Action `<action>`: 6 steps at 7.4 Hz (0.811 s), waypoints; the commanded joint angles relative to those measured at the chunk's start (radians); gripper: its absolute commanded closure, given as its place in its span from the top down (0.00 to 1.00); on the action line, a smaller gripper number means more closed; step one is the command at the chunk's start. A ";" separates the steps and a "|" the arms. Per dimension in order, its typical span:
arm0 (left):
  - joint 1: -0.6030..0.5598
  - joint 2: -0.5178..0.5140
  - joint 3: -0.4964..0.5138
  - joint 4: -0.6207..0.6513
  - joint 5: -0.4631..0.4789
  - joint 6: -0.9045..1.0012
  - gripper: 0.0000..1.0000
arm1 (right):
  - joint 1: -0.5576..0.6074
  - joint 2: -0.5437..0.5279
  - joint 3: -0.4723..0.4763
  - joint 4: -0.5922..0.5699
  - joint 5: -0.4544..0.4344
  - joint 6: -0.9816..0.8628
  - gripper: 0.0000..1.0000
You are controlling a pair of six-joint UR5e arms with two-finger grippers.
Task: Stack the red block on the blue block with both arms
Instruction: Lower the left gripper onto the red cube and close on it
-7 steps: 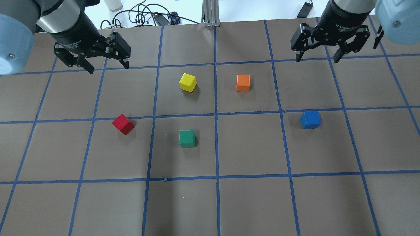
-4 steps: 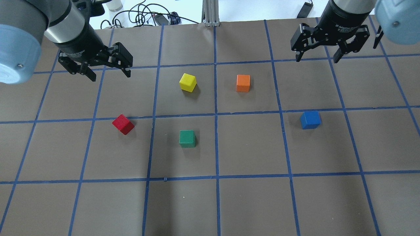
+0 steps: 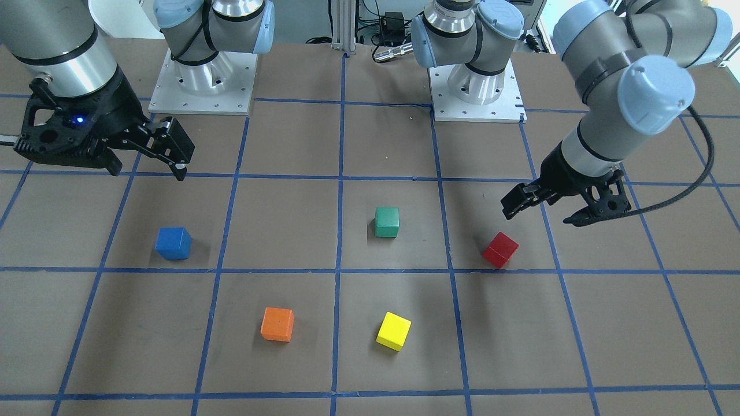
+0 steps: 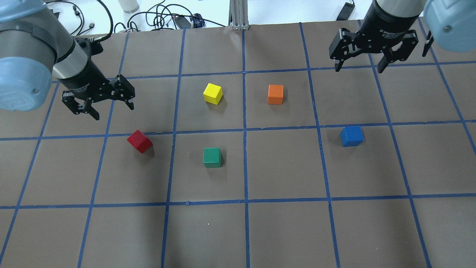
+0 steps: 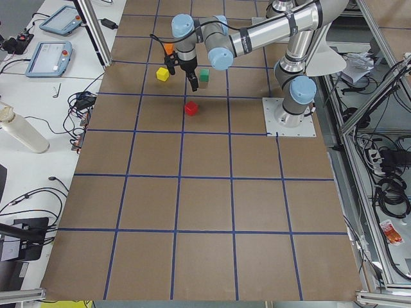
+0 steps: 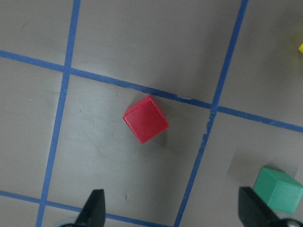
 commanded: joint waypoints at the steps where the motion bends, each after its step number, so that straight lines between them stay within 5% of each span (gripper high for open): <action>1: 0.009 -0.058 -0.116 0.200 -0.006 -0.138 1.00 | -0.001 -0.006 0.018 -0.001 0.000 -0.001 1.00; 6: 0.005 -0.173 -0.182 0.339 -0.006 -0.224 1.00 | 0.000 -0.009 0.024 -0.001 -0.001 0.000 1.00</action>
